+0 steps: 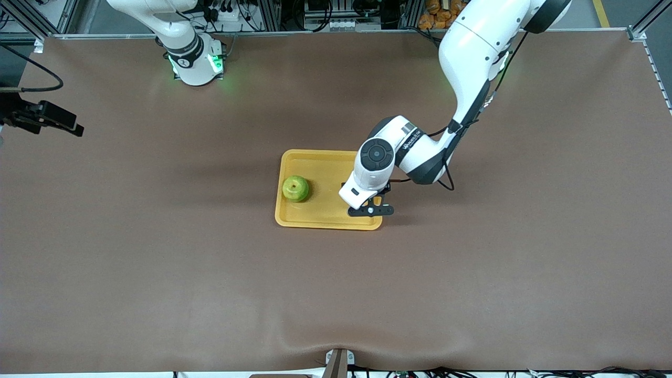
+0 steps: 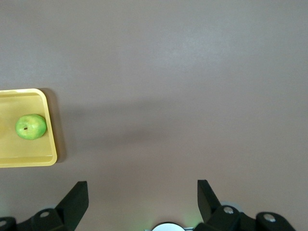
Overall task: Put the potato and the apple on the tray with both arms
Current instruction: 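Lower the potato onto the tray rim area and open the left gripper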
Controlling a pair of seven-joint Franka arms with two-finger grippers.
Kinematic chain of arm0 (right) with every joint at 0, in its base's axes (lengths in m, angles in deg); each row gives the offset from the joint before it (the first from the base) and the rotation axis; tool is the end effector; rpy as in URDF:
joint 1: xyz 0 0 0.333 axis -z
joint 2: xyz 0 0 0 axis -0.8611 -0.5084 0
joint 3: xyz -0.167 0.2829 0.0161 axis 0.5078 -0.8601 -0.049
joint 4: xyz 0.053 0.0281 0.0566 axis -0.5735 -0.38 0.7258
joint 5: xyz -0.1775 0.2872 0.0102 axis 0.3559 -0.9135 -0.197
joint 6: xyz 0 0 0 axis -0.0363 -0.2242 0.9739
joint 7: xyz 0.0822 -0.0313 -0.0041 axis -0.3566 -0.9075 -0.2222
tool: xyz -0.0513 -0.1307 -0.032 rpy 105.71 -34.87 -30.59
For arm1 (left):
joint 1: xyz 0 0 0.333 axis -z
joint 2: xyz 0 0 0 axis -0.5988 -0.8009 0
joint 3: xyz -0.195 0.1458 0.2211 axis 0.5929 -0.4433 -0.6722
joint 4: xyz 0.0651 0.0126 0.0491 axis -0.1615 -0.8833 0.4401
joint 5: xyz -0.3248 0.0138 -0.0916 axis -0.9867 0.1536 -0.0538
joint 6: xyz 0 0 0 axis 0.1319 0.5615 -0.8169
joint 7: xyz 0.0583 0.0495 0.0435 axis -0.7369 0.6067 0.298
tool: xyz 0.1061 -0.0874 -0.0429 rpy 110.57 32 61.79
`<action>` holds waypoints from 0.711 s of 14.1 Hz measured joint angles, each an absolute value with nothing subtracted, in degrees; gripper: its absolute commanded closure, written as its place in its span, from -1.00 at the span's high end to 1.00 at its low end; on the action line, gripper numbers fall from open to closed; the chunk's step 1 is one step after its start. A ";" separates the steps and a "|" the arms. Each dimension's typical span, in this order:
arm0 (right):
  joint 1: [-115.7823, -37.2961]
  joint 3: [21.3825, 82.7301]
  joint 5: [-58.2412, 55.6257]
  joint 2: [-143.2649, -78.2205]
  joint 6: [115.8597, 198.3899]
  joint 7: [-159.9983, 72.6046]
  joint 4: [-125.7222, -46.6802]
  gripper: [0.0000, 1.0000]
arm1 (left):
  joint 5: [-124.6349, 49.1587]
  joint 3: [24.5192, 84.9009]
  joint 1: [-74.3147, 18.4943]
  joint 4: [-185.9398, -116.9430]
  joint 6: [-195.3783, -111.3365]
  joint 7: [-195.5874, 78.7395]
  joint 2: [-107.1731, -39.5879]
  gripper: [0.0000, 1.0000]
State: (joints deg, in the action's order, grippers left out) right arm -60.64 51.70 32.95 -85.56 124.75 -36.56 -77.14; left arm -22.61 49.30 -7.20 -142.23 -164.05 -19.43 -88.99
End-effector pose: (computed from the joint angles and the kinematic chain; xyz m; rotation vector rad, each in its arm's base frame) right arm 0.4720 -0.0257 0.6066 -3.0842 0.1557 0.1360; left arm 0.5036 -0.4236 0.2294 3.1259 0.0555 -0.1267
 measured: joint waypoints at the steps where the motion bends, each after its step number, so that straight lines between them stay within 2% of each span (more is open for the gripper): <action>1: -60.63 51.74 33.20 -85.30 124.51 -36.57 -77.13 1.00 | -22.61 48.82 -6.78 -142.23 -163.80 -19.37 -89.17 -0.56; 4: -60.56 52.08 34.43 -85.14 123.62 -36.83 -77.14 1.00 | -22.61 46.63 -5.02 -142.22 -163.03 -19.37 -89.54 -0.53; 6: -60.57 52.09 34.53 -85.13 123.56 -36.86 -77.13 1.00 | -22.61 46.05 -4.58 -142.21 -162.61 -19.34 -89.60 -0.42; 7: -60.57 52.09 34.54 -85.14 123.57 -36.83 -77.08 1.00 | -22.61 46.00 -4.56 -142.20 -162.51 -19.24 -89.60 -0.29; 8: -60.56 52.10 34.55 -85.14 123.58 -36.81 -76.87 1.00 | -22.61 45.97 -4.56 -142.20 -162.43 -19.03 -89.61 0.11; 9: -60.57 52.10 34.55 -85.14 123.58 -36.81 -76.58 1.00 | -22.61 45.93 -4.56 -142.20 -162.39 -18.87 -89.61 0.99; 10: -60.57 52.10 34.55 -85.14 123.58 -36.81 -76.36 1.00 | -22.61 45.89 -4.56 -142.19 -162.37 -18.81 -89.61 1.00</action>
